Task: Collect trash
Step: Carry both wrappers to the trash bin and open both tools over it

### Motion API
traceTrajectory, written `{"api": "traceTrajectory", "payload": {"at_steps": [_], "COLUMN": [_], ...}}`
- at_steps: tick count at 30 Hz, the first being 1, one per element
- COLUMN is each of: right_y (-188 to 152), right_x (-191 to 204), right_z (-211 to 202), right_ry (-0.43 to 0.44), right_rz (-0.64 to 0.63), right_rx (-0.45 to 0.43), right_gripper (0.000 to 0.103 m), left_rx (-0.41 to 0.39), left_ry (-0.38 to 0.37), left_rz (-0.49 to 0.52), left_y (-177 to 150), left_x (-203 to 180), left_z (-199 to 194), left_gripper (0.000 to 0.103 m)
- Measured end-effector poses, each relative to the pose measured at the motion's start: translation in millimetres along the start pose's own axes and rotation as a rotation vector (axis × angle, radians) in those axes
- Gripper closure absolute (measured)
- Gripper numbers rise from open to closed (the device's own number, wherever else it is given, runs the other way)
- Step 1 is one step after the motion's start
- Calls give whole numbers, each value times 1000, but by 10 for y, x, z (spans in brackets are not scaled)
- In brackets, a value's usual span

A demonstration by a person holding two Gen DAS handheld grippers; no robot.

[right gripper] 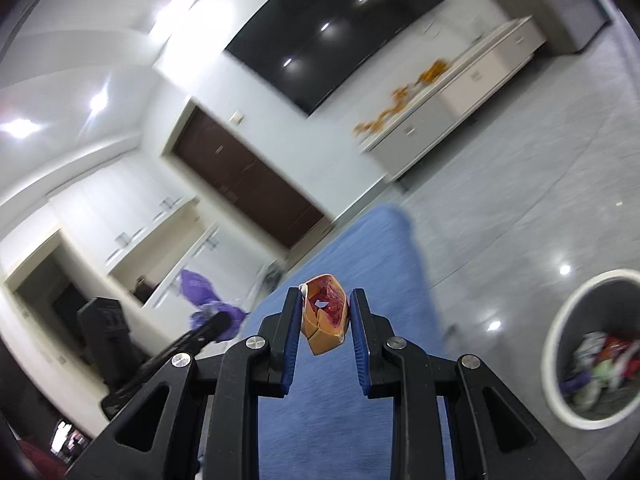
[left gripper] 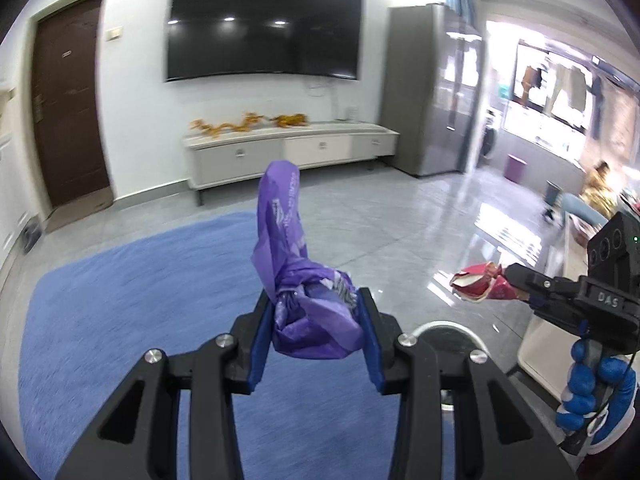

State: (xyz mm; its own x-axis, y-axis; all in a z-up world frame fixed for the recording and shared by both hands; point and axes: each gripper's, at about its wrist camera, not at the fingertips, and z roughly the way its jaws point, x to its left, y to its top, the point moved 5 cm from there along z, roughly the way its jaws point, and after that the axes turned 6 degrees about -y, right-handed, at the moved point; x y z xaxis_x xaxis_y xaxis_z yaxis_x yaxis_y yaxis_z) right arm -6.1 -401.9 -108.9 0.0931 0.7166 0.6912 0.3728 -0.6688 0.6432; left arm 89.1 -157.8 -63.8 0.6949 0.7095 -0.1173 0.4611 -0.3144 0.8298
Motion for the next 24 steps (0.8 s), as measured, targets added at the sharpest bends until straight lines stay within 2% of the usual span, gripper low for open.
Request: {"api": "traceTrajectory", "payload": {"at_steps": [6,8,12,17,21,23,24], "right_y": [215,226,218,167,135,109,101], "right_x": [-714,-983,-1524,-2035,-2319,-2440,-2459], "right_z": [-456,-527,-563,-490,-389,-377,-366], "right_ry": [-228,-322,-418,-492,-531,-545,-546], "right_rz": [39,59,140,220,266,279,282], "right_rx": [-101,-110,-95,-53,-21,-9,-6], "right_gripper": [79,79,79,76,76,75,69], "left_rx": [73,113,196,298,342,365,372], "left_ry": [-121,-159,-228,-293,-327,-360,-370], "left_rz": [115,148,182,182,168,145,137], "left_y": [152,158,128,-44,-119,-180,-194], "left_x": [-827,-1098,-1535,-1939,-2119,-2183,-2226], "left_z": [613,875,1384,1918,2186,2259,2285], "left_gripper": [65,65,63,63,60,55,53]}}
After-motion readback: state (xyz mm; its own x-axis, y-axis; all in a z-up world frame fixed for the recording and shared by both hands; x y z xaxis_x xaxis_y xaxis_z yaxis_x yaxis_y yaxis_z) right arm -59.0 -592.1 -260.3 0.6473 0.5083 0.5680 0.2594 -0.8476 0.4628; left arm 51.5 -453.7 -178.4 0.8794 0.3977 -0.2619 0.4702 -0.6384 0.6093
